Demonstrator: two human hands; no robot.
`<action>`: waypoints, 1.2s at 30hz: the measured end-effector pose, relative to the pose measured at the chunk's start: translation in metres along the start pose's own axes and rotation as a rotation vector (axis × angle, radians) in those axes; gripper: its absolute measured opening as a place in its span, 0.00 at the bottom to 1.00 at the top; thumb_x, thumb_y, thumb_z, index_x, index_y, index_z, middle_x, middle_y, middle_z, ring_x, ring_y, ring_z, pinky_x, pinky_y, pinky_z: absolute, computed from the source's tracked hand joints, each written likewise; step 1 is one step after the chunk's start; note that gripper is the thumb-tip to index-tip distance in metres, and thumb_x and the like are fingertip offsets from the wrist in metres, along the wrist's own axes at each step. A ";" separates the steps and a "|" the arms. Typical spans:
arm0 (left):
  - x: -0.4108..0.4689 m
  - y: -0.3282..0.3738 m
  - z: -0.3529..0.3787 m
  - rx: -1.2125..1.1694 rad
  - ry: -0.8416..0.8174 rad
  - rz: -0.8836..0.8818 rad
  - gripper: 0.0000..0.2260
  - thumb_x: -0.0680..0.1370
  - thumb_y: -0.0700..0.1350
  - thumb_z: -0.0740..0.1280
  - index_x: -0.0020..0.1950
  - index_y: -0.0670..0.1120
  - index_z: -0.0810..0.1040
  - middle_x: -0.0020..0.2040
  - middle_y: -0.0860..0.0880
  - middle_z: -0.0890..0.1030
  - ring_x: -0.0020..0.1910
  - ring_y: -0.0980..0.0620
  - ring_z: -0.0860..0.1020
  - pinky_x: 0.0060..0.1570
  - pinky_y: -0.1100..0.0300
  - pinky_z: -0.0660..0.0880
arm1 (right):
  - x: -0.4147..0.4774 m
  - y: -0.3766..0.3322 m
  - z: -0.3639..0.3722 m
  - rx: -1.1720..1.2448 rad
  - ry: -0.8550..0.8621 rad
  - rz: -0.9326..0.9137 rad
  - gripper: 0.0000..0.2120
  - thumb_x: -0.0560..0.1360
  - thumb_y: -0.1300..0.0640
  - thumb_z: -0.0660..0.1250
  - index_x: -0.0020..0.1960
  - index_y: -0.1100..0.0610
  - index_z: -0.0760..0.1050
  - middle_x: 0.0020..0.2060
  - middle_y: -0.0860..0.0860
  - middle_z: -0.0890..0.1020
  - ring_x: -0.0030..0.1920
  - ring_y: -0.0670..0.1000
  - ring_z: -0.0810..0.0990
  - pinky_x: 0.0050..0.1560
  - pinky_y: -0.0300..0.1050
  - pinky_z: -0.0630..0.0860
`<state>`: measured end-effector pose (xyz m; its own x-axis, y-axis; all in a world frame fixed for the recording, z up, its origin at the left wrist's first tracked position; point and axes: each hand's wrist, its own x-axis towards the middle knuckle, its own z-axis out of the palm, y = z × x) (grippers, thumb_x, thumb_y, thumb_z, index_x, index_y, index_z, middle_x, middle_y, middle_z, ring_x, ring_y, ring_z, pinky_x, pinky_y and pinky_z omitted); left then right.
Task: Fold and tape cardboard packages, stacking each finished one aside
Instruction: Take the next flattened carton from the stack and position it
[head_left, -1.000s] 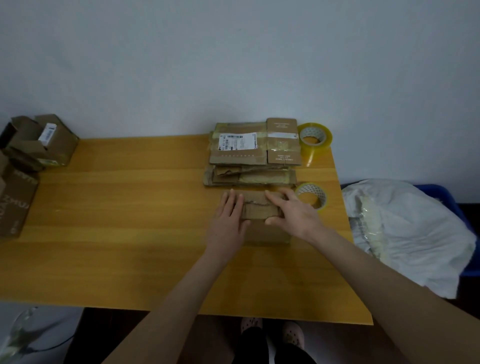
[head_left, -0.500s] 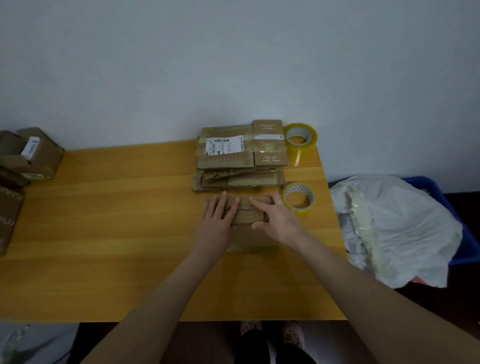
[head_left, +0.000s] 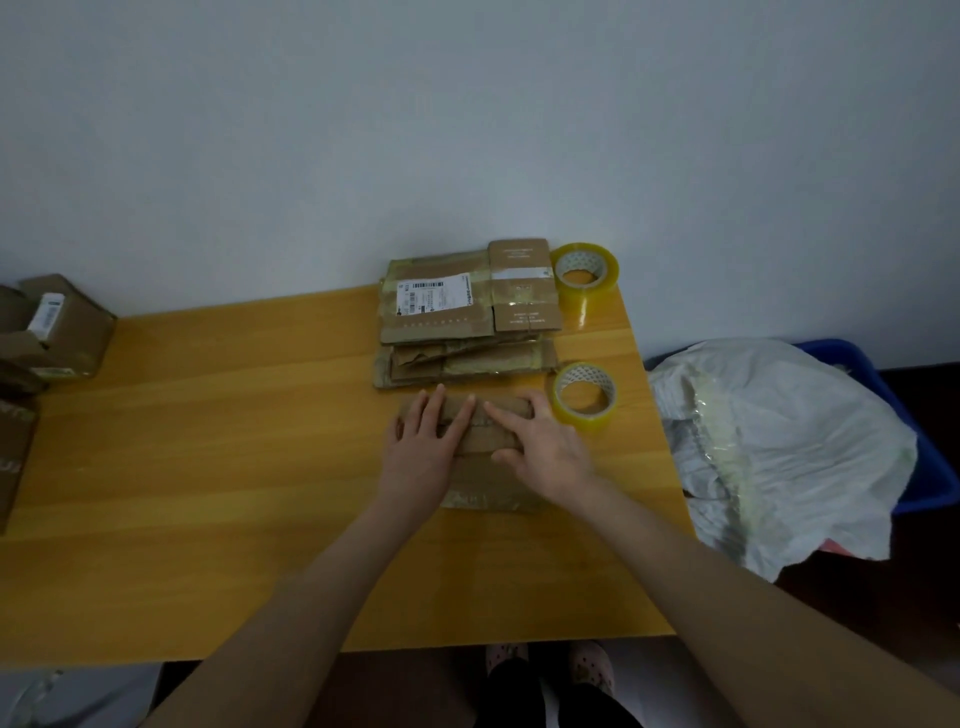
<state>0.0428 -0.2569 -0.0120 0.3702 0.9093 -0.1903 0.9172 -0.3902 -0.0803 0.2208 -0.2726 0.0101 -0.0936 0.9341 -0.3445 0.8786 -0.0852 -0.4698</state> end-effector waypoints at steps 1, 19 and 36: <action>0.001 0.003 -0.001 0.004 0.005 0.007 0.38 0.81 0.51 0.59 0.70 0.56 0.28 0.78 0.43 0.42 0.77 0.42 0.43 0.73 0.43 0.49 | 0.000 0.004 -0.002 -0.011 0.000 -0.009 0.29 0.77 0.46 0.65 0.74 0.35 0.57 0.74 0.49 0.54 0.63 0.61 0.74 0.63 0.54 0.73; -0.001 -0.034 0.009 -0.210 0.224 -0.170 0.35 0.76 0.48 0.69 0.78 0.49 0.55 0.78 0.42 0.56 0.77 0.42 0.53 0.74 0.46 0.51 | 0.029 -0.037 0.009 0.038 0.032 -0.046 0.30 0.76 0.48 0.68 0.73 0.37 0.61 0.70 0.50 0.62 0.60 0.57 0.75 0.61 0.51 0.74; 0.012 -0.006 0.001 -0.142 -0.003 -0.027 0.34 0.82 0.52 0.57 0.71 0.56 0.30 0.77 0.37 0.39 0.76 0.39 0.40 0.75 0.45 0.47 | 0.017 -0.005 -0.002 -0.087 -0.035 -0.013 0.29 0.81 0.49 0.59 0.77 0.39 0.50 0.78 0.48 0.40 0.67 0.61 0.70 0.63 0.55 0.74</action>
<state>0.0419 -0.2443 -0.0146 0.3449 0.9186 -0.1931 0.9385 -0.3410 0.0543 0.2151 -0.2560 0.0082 -0.1201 0.9222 -0.3677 0.9146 -0.0413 -0.4023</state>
